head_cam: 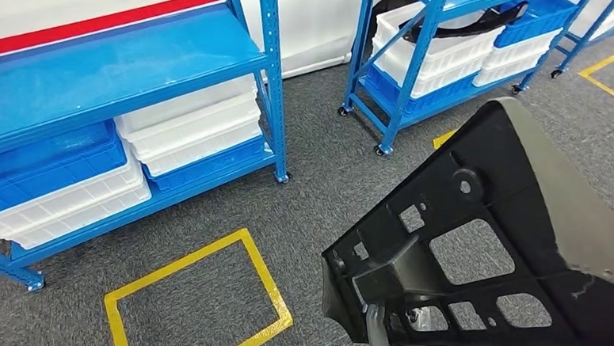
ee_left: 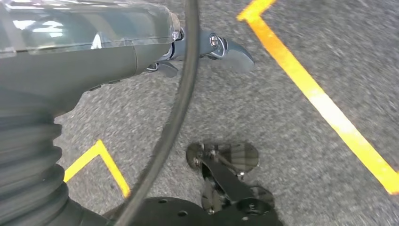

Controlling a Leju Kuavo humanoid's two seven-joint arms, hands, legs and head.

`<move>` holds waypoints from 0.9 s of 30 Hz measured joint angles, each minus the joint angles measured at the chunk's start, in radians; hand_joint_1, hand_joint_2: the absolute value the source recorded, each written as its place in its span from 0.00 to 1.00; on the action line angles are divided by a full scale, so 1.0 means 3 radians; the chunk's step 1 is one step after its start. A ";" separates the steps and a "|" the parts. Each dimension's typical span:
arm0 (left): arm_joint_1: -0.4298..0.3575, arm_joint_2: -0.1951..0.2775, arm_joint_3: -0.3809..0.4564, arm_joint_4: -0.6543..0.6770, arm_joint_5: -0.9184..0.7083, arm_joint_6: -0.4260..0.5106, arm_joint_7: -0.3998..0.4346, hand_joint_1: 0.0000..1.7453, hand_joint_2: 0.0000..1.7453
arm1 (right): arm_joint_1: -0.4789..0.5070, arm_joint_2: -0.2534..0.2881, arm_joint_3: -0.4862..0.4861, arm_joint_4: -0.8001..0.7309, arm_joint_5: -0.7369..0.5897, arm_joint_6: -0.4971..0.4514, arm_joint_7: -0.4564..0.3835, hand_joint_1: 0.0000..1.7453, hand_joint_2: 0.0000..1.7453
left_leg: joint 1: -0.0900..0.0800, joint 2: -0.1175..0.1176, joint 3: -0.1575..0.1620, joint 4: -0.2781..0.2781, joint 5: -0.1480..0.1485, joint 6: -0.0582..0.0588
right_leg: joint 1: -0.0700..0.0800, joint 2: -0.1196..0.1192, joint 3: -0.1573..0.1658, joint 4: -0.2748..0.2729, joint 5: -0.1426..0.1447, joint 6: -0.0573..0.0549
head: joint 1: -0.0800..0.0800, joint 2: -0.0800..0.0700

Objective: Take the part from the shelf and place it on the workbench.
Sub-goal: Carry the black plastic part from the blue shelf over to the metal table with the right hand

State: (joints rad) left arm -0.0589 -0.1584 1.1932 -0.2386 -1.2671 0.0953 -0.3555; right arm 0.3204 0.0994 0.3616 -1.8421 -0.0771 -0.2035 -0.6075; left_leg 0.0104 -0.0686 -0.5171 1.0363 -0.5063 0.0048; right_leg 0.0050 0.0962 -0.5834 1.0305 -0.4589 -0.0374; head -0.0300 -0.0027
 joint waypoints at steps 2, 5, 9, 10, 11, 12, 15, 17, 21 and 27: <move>-0.0002 0.0000 0.0000 -0.0001 -0.0001 0.0000 0.0002 0.00 1.00 | 0.0004 0.0002 -0.0002 -0.0001 0.0000 0.0000 0.0000 1.00 1.00 | -0.0008 0.0002 0.0027 -0.0081 0.0005 0.0007 | -0.0015 0.0074 -0.0035 0.0004 0.0024 0.0042 | 0.0000 0.0000; -0.0009 -0.0008 0.0000 -0.0001 -0.0003 -0.0001 0.0002 0.00 1.00 | 0.0019 0.0002 -0.0005 -0.0006 0.0000 -0.0001 0.0000 1.00 1.00 | 0.0015 0.0122 0.0039 -0.0138 0.0051 0.0041 | -0.0011 -0.0029 -0.0103 0.0102 -0.0039 0.0098 | 0.0000 0.0000; 0.0005 -0.0006 0.0000 -0.0002 -0.0006 -0.0001 0.0002 0.00 1.00 | 0.0019 0.0001 -0.0006 -0.0008 0.0000 -0.0001 0.0000 1.00 1.00 | 0.0010 0.0316 0.0033 -0.0157 0.0064 0.0066 | -0.0044 -0.0284 -0.0444 0.0821 -0.0399 0.0161 | 0.0001 0.0000; 0.0005 -0.0005 0.0000 -0.0002 -0.0006 -0.0001 0.0003 0.00 1.00 | 0.0022 0.0001 -0.0006 -0.0007 0.0000 -0.0001 0.0001 1.00 1.00 | 0.0008 0.0364 0.0032 -0.0156 0.0062 0.0063 | -0.0061 -0.0296 -0.0471 0.0889 -0.0397 0.0177 | 0.0001 0.0000; 0.0002 -0.0005 0.0000 -0.0002 -0.0006 -0.0001 0.0003 0.00 1.00 | 0.0024 0.0001 -0.0006 -0.0007 0.0000 -0.0001 0.0001 1.00 1.00 | 0.0009 0.0410 0.0033 -0.0154 0.0058 0.0057 | -0.0077 -0.0313 -0.0431 0.0829 -0.0335 0.0190 | 0.0001 0.0000; -0.0002 -0.0006 0.0000 -0.0002 -0.0006 -0.0001 0.0003 0.00 1.00 | 0.0025 0.0001 -0.0006 -0.0007 0.0000 -0.0001 0.0001 1.00 1.00 | 0.0010 0.0451 0.0038 -0.0150 0.0051 0.0047 | -0.0090 -0.0345 -0.0325 0.0648 -0.0230 0.0199 | 0.0001 0.0000; -0.0010 -0.0006 0.0000 -0.0003 -0.0008 -0.0001 0.0003 0.00 1.00 | 0.0020 0.0001 -0.0007 -0.0008 0.0001 -0.0001 0.0002 1.00 1.00 | -0.0004 0.0546 0.0054 -0.0128 0.0017 -0.0007 | -0.0079 -0.0537 -0.0006 0.0065 -0.0049 0.0174 | 0.0000 0.0000; -0.0015 -0.0006 0.0000 -0.0004 -0.0011 -0.0002 0.0003 0.00 1.00 | 0.0021 0.0002 -0.0010 -0.0009 0.0002 -0.0001 0.0003 1.00 1.00 | -0.0017 0.0605 0.0068 -0.0127 0.0005 -0.0041 | -0.0052 -0.0536 0.0014 0.0004 -0.0052 0.0129 | 0.0000 0.0000; -0.0026 -0.0006 -0.0001 -0.0004 -0.0016 -0.0006 0.0003 0.00 1.00 | 0.0029 0.0004 -0.0019 -0.0011 0.0003 0.0000 0.0004 1.00 1.00 | 0.0010 0.0461 0.0014 0.0065 -0.0161 -0.0101 | -0.0064 -0.0395 0.0000 -0.0031 -0.0014 0.0036 | 0.0000 0.0000; 0.0006 -0.0006 0.0000 -0.0004 -0.0016 -0.0007 0.0006 0.00 1.00 | 0.0032 0.0014 -0.0031 -0.0009 0.0005 0.0001 0.0006 1.00 1.00 | 0.0012 0.0235 -0.0290 0.0698 -0.0337 -0.0082 | -0.0044 -0.0133 -0.0026 -0.0014 0.0005 -0.0004 | 0.0000 0.0000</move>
State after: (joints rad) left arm -0.0570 -0.1602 1.1933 -0.2399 -1.2718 0.0931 -0.3537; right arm 0.3299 0.1036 0.3523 -1.8448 -0.0755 -0.2033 -0.6058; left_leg 0.0141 0.0019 -0.6041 1.2457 -0.6074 -0.0197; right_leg -0.0083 0.0563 -0.5912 1.0264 -0.4573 -0.0386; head -0.0301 -0.0027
